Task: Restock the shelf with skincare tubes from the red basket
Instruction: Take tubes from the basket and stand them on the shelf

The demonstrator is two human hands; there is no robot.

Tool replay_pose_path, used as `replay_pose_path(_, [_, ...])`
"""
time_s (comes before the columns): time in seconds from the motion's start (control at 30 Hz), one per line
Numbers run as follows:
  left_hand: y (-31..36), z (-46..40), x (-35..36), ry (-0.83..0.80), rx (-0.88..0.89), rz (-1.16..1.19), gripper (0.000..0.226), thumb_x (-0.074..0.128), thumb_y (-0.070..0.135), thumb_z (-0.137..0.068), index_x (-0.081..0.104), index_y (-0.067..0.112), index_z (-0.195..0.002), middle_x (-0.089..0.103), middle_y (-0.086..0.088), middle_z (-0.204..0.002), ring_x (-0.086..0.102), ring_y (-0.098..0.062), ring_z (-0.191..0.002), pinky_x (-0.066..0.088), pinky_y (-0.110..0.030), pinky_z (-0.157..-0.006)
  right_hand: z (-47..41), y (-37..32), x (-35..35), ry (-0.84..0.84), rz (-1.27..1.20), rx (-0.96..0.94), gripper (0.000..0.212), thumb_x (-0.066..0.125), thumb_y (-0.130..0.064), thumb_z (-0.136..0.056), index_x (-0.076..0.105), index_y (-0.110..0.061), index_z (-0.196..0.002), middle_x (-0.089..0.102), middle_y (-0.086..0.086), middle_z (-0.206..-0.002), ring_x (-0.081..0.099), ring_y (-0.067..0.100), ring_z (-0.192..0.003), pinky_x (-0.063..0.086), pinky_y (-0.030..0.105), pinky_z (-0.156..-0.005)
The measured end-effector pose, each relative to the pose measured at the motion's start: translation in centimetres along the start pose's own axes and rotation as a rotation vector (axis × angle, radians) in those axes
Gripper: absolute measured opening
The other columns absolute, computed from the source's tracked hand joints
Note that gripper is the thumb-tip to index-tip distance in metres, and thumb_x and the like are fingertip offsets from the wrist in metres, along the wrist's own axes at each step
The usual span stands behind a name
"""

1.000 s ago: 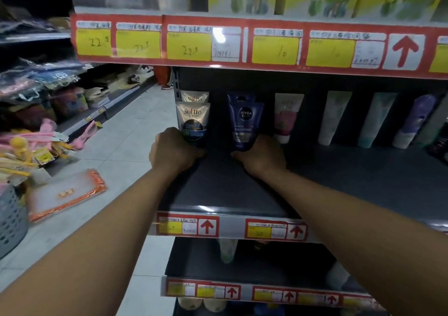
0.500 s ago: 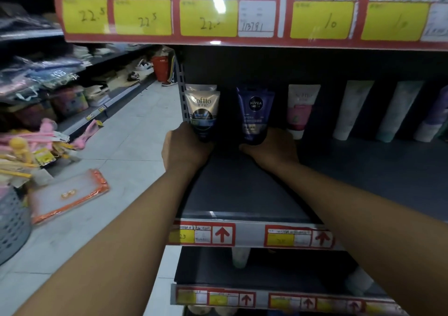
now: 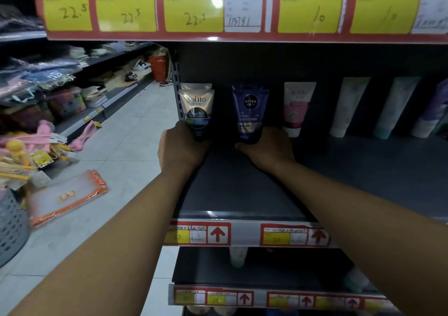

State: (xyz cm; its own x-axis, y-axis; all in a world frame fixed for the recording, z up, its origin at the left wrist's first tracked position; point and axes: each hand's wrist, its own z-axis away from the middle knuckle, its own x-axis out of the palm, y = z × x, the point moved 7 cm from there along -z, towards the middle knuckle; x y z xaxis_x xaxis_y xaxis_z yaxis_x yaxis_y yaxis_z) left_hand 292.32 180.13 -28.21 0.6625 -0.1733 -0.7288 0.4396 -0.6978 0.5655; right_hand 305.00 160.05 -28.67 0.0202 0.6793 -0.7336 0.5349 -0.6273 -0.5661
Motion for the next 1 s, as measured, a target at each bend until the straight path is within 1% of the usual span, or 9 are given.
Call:
replay_pose_path(0.27, [-0.1,-0.1,0.3,-0.001,0.003,0.032,0.066,0.073,0.054,-0.082,0.06,0.005,-0.125,0.07,-0.017,-0.114,0.063,-0.04,-0.111,0.055,-0.042,-0.082,0.0,0.2,0.0,0.016,0.025,0.033,0.059,0.084,-0.061,-0.068,0.073,-0.019,-0.107,0.074,0.004,-0.109,0.07,0.024,-0.099,0.04,0.023,-0.07])
replay_pose_path(0.33, [-0.2,-0.2,0.3,-0.018,-0.009,0.047,0.07,0.075,0.053,-0.08,0.056,0.003,-0.125,0.069,-0.017,-0.118,0.061,-0.041,-0.114,0.055,-0.044,-0.087,0.0,0.3,0.0,-0.014,0.033,0.046,0.063,0.083,-0.062,-0.068,0.073,-0.019,-0.112,0.073,0.005,-0.113,0.069,0.024,-0.102,0.043,0.024,-0.072])
replay_pose_path(0.5, [-0.6,0.0,0.0,-0.096,-0.096,0.112,0.083,0.082,0.054,-0.076,0.046,0.005,-0.132,0.067,-0.015,-0.121,0.06,-0.039,-0.118,0.048,-0.039,-0.086,0.3,0.0,-0.5,-0.165,0.041,0.04,0.07,0.083,-0.061,-0.071,0.068,-0.02,-0.126,0.07,0.005,-0.121,0.066,0.023,-0.107,0.043,0.024,-0.076])
replay_pose_path(0.63, [-1.4,0.8,-1.0,-0.245,-0.184,0.206,0.086,0.084,0.042,-0.078,0.045,0.005,-0.146,0.068,-0.009,-0.129,0.061,-0.031,-0.124,0.049,-0.034,-0.096,1.8,-0.6,-1.7,-0.212,0.03,0.019,0.065,0.086,-0.049,-0.074,0.066,-0.017,-0.127,0.067,0.005,-0.124,0.064,0.024,-0.111,0.038,0.022,-0.076])
replay_pose_path(0.7, [-1.5,1.6,-2.5,-0.26,-0.22,0.253,0.088,0.075,0.041,-0.075,0.047,0.007,-0.15,0.068,-0.001,-0.126,0.062,-0.027,-0.123,0.047,-0.031,-0.095,2.9,-0.7,-2.2,-0.22,-0.003,0.019,0.063,0.086,-0.04,-0.076,0.063,-0.017,-0.13,0.066,0.004,-0.125,0.063,0.022,-0.111,0.039,0.023,-0.077])
replay_pose_path(0.77, [-1.0,2.7,-4.2,-0.224,-0.204,0.248,0.079,0.065,0.038,-0.074,0.055,0.007,-0.146,0.067,-0.004,-0.132,0.059,-0.029,-0.128,0.046,-0.032,-0.099,4.2,-0.6,-2.6,-0.243,0.008,0.017,0.055,0.082,-0.032,-0.081,0.061,-0.015,-0.128,0.065,0.006,-0.123,0.062,0.021,-0.105,0.042,0.024,-0.077])
replay_pose_path(0.83, [-0.1,4.2,-5.5,-0.199,-0.15,0.187,0.054,0.067,0.031,-0.081,0.066,0.007,-0.129,0.068,-0.011,-0.134,0.06,-0.035,-0.126,0.048,-0.036,-0.101,5.4,-0.6,-3.2,-0.26,0.049,0.022,0.049,0.076,-0.028,-0.083,0.059,-0.013,-0.126,0.064,0.008,-0.121,0.059,0.021,-0.098,0.049,0.028,-0.079])
replay_pose_path(0.93, [1.3,6.6,-6.6,-0.192,-0.055,0.053,0.018,0.07,0.026,-0.085,0.067,0.017,-0.1,0.072,-0.014,-0.116,0.065,-0.038,-0.109,0.051,-0.036,-0.086,7.5,-0.8,-5.0,-0.255,0.081,0.033,0.045,0.071,-0.028,-0.084,0.06,-0.013,-0.125,0.062,0.008,-0.12,0.062,0.026,-0.102,0.054,0.034,-0.084])
replay_pose_path(1.0, [2.4,8.3,-6.8,-0.211,0.001,-0.035,0.021,0.068,0.025,-0.085,0.07,0.015,-0.103,0.073,-0.014,-0.109,0.066,-0.036,-0.098,0.053,-0.037,-0.079,9.0,-1.0,-6.6,-0.238,0.1,0.009,0.039,0.067,-0.029,-0.085,0.062,-0.013,-0.12,0.062,0.009,-0.117,0.062,0.029,-0.102,0.052,0.033,-0.079])
